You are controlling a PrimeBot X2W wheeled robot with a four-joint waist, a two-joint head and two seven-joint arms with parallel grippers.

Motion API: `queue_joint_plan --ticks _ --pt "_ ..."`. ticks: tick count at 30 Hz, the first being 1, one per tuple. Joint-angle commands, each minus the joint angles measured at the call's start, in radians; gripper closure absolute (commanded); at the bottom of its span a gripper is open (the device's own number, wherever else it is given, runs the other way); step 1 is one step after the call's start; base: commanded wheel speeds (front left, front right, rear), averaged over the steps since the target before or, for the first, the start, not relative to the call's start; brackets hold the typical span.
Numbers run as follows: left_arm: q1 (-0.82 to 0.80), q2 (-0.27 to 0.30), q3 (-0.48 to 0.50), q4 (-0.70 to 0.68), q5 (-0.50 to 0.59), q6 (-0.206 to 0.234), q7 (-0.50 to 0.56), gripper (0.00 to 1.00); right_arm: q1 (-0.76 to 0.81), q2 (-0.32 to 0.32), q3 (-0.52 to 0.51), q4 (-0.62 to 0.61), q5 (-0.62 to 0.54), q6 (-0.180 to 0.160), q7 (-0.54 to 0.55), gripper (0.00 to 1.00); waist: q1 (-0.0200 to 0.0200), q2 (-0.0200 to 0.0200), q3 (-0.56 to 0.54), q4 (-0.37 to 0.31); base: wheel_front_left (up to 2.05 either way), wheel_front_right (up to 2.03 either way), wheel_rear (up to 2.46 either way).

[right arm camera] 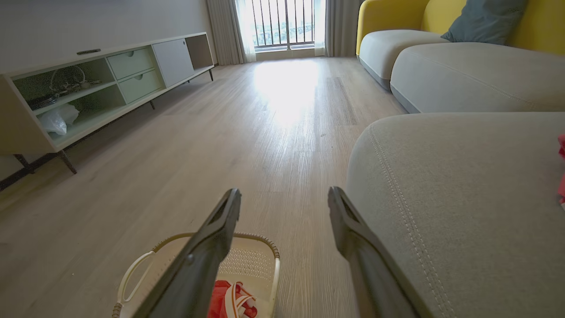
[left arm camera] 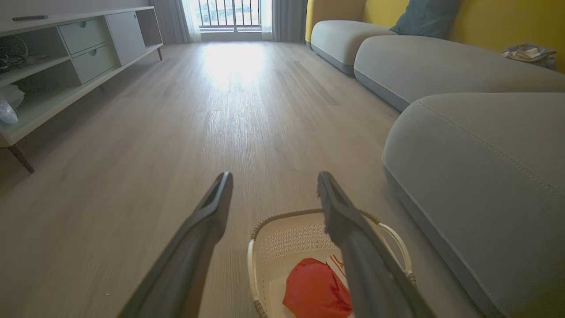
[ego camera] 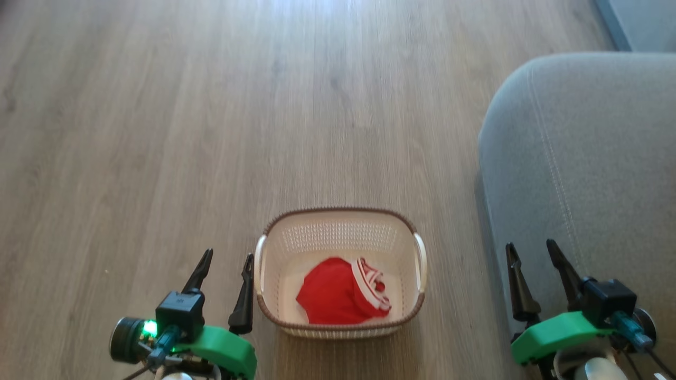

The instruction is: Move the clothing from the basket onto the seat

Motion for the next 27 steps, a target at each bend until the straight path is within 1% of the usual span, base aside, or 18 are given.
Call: queue_joint_plan --ticks 1,4,7,10,14,20,27 --pt "-0.059 -0.003 0.027 -0.024 0.018 -0.009 -0.005 0.0 -0.049 -0.003 0.019 -0.037 -0.008 0.0 -0.009 0.0 0.0 0.0 0.056 -0.021 0.0 0.0 0.0" --pt "-0.088 -0.003 0.033 -0.012 0.037 -0.035 -0.005 0.0 -0.071 -0.003 0.017 -0.053 -0.011 0.0 -0.009 0.0 0.0 0.0 0.136 -0.046 0.0 0.0 0.0" --pt "-0.13 -0.003 0.041 0.017 0.05 -0.072 -0.005 0.0 -0.091 -0.003 0.019 -0.072 -0.015 0.0 -0.009 0.0 0.0 0.0 0.223 -0.072 0.0 0.0 0.0" --pt "-0.187 0.0 0.044 0.058 0.059 -0.109 -0.005 0.0 -0.107 -0.003 0.015 -0.097 -0.014 0.0 -0.009 0.0 0.0 0.0 0.321 -0.099 0.0 0.0 0.0" --pt "-0.287 0.02 0.024 0.149 0.089 -0.143 -0.005 0.0 -0.121 -0.003 0.018 -0.123 -0.01 0.0 -0.009 0.0 0.0 0.0 0.447 -0.13 0.0 0.0 0.0" --pt "-0.453 0.075 -0.032 0.304 0.134 -0.169 -0.005 0.0 -0.146 -0.003 0.029 -0.157 0.005 0.0 -0.009 0.0 0.0 0.0 0.618 -0.177 0.0 0.0 0.0" --pt "-0.644 0.154 -0.097 0.461 0.163 -0.18 -0.005 0.0 -0.153 -0.003 0.068 -0.203 0.041 0.0 -0.009 0.0 0.0 0.0 0.777 -0.244 0.0 0.0 0.0"
